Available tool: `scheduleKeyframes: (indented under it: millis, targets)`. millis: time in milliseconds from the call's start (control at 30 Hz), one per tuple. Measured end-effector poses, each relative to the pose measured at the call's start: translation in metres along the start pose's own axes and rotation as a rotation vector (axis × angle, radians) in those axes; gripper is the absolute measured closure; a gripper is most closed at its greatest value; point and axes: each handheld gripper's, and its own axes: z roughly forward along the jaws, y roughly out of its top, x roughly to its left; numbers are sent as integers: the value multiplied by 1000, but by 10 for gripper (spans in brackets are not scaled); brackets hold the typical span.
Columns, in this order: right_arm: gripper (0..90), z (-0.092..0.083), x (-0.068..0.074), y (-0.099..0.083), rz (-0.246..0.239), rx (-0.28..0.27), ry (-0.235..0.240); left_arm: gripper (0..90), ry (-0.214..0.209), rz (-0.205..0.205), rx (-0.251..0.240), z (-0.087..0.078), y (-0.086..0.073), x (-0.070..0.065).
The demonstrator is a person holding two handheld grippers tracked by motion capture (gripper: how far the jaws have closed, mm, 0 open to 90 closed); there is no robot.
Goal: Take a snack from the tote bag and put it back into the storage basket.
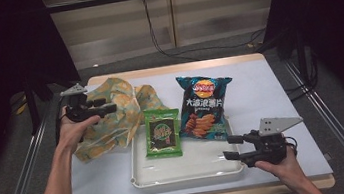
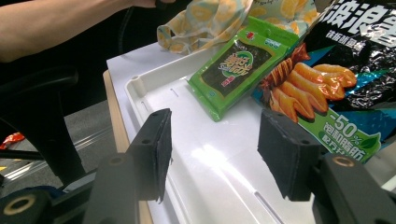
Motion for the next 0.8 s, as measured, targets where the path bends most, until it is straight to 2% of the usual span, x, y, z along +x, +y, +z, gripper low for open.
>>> scheduleKeyframes:
  millis: [67, 100, 133, 200, 233, 267, 300, 333, 367, 467, 500, 600, 700, 800]
  targets:
    - [448, -1, 0, 0, 2, 2, -7, 421, -1, 28, 34, 2, -5, -4]
    - [448, -1, 0, 0, 3, 0, -2, 441, -2, 28, 43, 2, -8, -5]
    - [448, -1, 0, 0, 1, 1, -3, 511, -14, 38, 53, 2, -10, -6]
    - [447, -1, 0, -1, 3, 2, -4, 600, -9, 46, 65, 2, -12, -9]
    - [447, 0, 0, -1, 1, 5, -6, 696, -16, 58, 74, 1, -14, -11]
    - [447, 0, 0, -1, 1, 6, -9, 731, -23, 79, 79, 0, -18, -16]
    - [447, 0, 0, -1, 2, 7, -5, 752, -23, 79, 79, 0, -18, -16]
    - [447, 1, 0, -1, 1, 6, -6, 789, -47, 86, 78, 0, -23, -23]
    - [446, 1, 0, -1, 2, 6, -6, 810, -42, 100, 81, -1, -25, -26]
    - [446, 2, 0, -1, 2, 9, -6, 824, -56, 97, 87, 0, -30, -31]
    - [446, 2, 1, -1, 1, 12, -9, 823, -37, 107, 102, 2, -34, -32]
    - [445, 3, 1, -1, 1, 13, -4, 776, -28, 89, 118, 6, -39, -31]
    - [444, 3, 1, -1, 1, 13, -4, 716, -43, 95, 108, 6, -36, -30]
    - [444, 2, 0, -1, 1, 10, -8, 694, -59, 80, 73, -5, -28, -26]
